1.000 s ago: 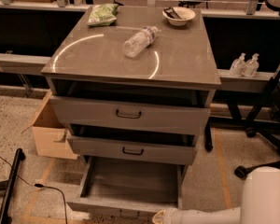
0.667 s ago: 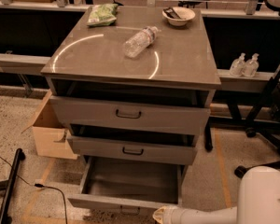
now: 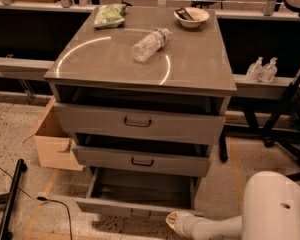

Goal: Close bottom drawer

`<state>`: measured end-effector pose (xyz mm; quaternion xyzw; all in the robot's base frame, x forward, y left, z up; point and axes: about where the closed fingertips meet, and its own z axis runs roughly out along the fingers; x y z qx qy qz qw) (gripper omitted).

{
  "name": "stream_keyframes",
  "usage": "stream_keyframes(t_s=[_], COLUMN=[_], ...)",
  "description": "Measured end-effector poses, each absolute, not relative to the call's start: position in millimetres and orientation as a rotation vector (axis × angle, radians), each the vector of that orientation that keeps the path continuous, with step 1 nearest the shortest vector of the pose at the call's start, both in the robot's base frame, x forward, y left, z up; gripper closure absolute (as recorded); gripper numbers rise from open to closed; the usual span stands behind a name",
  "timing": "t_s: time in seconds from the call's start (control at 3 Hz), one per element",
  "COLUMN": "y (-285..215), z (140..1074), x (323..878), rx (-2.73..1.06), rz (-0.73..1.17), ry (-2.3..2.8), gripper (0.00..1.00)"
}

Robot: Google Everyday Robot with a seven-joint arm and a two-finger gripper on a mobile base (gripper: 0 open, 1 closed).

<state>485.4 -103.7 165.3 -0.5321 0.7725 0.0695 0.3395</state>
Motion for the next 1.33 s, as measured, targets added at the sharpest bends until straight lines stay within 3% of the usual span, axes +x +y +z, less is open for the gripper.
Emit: stream_keyframes(t_s=[1.33], y=[-122], z=[141], x=[595], rx=[-1.440], rz=[0.023], ry=[1.935], gripper=[1.00])
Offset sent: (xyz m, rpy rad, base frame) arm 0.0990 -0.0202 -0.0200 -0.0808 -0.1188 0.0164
